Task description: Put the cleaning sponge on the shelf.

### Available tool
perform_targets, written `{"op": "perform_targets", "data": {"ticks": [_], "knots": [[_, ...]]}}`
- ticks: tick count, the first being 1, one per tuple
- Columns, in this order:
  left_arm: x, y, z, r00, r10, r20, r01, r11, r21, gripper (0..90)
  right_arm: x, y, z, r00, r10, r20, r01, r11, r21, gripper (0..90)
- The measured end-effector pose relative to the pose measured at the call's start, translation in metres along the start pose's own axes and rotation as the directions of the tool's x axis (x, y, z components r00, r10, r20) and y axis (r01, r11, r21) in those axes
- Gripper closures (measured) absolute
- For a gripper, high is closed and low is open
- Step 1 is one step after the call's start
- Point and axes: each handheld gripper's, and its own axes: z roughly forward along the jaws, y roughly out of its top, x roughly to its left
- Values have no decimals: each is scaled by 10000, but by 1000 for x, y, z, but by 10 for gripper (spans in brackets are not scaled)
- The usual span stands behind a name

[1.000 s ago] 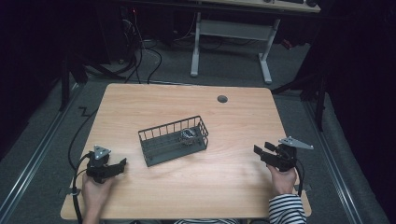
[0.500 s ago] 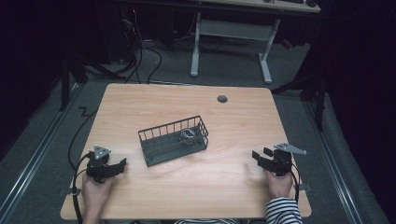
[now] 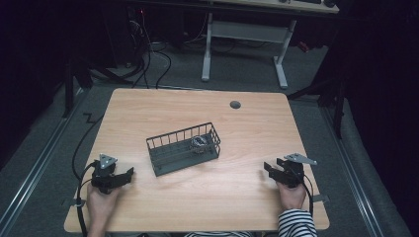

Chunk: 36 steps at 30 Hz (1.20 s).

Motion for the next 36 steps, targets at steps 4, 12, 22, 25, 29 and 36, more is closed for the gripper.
{"op": "perform_targets", "data": {"ticks": [4, 12, 22, 25, 29, 36], "knots": [[0, 0, 0, 10000, -3, -1, 3, 10000, -1, 241, 1, 0, 1, 10000, -64, 56, 63, 9999, 100, 384], [0, 0, 0, 10000, -3, -2, 3, 10000, 0, 241, 5, -1, 4, 9989, -403, 255, 393, 9985, 385, 379], [0, 0, 0, 10000, -5, -3, 5, 10000, -3, 241, 11, -1, 8, 9932, -981, 620, 926, 9921, 851, 367], [0, 0, 0, 10000, -6, -3, 6, 10000, -3, 242, 10, -1, 8, 9929, -1002, 638, 946, 9918, 860, 356], [0, 0, 0, 10000, -1, -3, 1, 10000, 11, 241, 10, -1, 8, 9930, -995, 634, 939, 9919, 859, 354], [0, 0, 0, 10000, -4, -3, 4, 10000, 10, 241, 10, -1, 8, 9931, -989, 635, 933, 9919, 863, 353]]}}
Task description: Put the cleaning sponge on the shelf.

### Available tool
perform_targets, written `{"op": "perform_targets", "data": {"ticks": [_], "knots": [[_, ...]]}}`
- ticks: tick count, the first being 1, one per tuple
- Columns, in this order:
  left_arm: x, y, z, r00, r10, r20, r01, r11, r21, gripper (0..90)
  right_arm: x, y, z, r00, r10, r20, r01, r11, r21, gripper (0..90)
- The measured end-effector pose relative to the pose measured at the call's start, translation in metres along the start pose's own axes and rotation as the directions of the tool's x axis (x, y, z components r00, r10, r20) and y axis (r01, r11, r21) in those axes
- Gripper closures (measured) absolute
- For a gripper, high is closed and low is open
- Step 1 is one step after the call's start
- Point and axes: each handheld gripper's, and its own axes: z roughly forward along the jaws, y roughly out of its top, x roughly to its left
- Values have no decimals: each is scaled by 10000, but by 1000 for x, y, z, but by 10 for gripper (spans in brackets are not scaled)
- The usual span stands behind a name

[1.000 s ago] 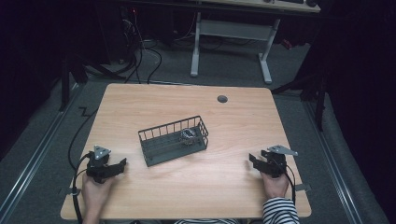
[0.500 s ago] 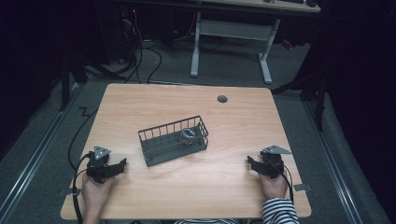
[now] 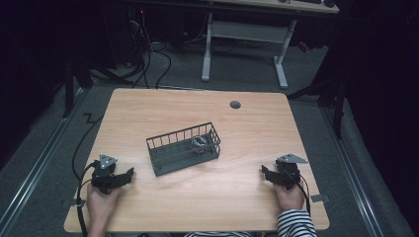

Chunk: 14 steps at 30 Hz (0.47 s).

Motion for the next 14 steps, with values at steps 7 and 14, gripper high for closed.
{"op": "perform_targets", "data": {"ticks": [7, 14], "knots": [[0, 0, 0, 10000, -1, 1, 1, 10000, 1, 241, 0, 0, 0, 10000, -3, -2, 3, 10000, 0, 352], [0, 0, 0, 10000, -5, 7, 5, 10000, -7, 240, 0, 0, 0, 10000, 18, 27, -18, 10000, 6, 340]]}}
